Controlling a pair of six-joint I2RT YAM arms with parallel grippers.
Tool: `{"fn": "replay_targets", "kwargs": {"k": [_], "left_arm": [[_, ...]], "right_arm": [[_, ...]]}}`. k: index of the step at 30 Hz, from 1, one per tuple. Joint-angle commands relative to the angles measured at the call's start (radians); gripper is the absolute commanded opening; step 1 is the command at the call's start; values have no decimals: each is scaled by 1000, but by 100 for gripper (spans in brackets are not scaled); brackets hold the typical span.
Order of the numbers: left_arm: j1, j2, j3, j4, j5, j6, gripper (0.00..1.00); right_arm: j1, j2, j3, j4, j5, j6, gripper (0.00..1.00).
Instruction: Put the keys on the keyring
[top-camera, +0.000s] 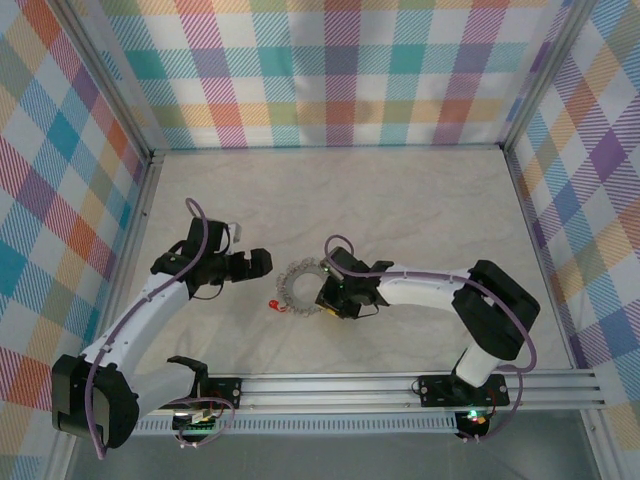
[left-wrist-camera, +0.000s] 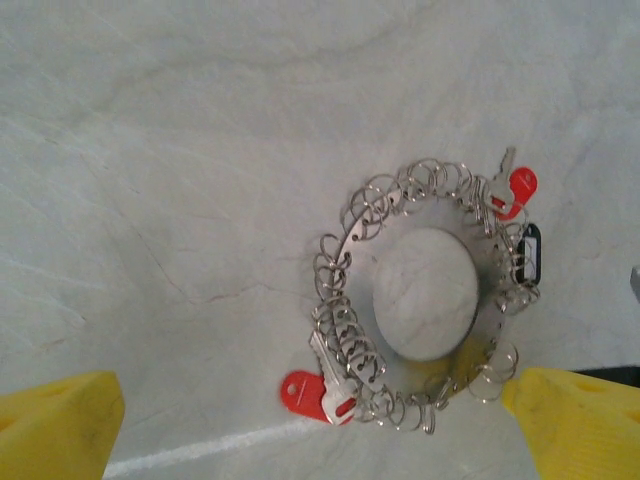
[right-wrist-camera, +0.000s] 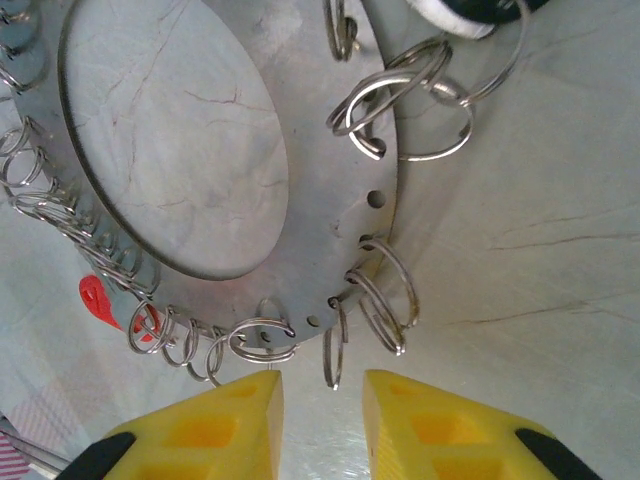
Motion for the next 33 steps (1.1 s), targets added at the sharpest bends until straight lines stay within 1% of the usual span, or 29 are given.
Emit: {"fn": "replay_targets", "kwargs": {"k": [1,6,9,12,15,16,17,21,24,26,29,30,31,33], "left_arm": [[5,21,-3,25,-21,-48,100],[5,72,-16,36,6,-79,100],[4,87,20,-9,6,-38,100],[4,94,44,-59,16,-34,100],[5,85,28,-57,118,-59,100],[5,79,28,-69,131,-65,100],[5,71,29,-84,131,-66,100],[5,-8,45,-138,92,-54,100],[5,-62,51,-59,94,-55,100],[4,-94,60,13,117,-46,100],[-3,-110,81,110,147,23,100],[-19,-96,94,123,147,59,100],[-35,-78,106,140,180,84,100],[-57,-64,82,247,315,124,100]], "right_arm": [[18,27,-6,33,27,56,28],[26,31,-16,15,64,65,29],[25,36,-25,40,67,58,28],[26,43,-8,41,67,42,22],[26,62,19,24,60,28,19],[27,64,22,20,60,27,14],[27,64,21,21,60,28,11],[27,45,2,31,70,28,6],[26,12,-10,32,75,6,5],[26,-27,-6,21,91,-44,5],[22,-86,21,4,90,-185,6],[18,-95,47,-28,81,-234,4],[17,-102,73,-62,79,-271,1],[10,-110,88,-62,47,-317,0]]}}
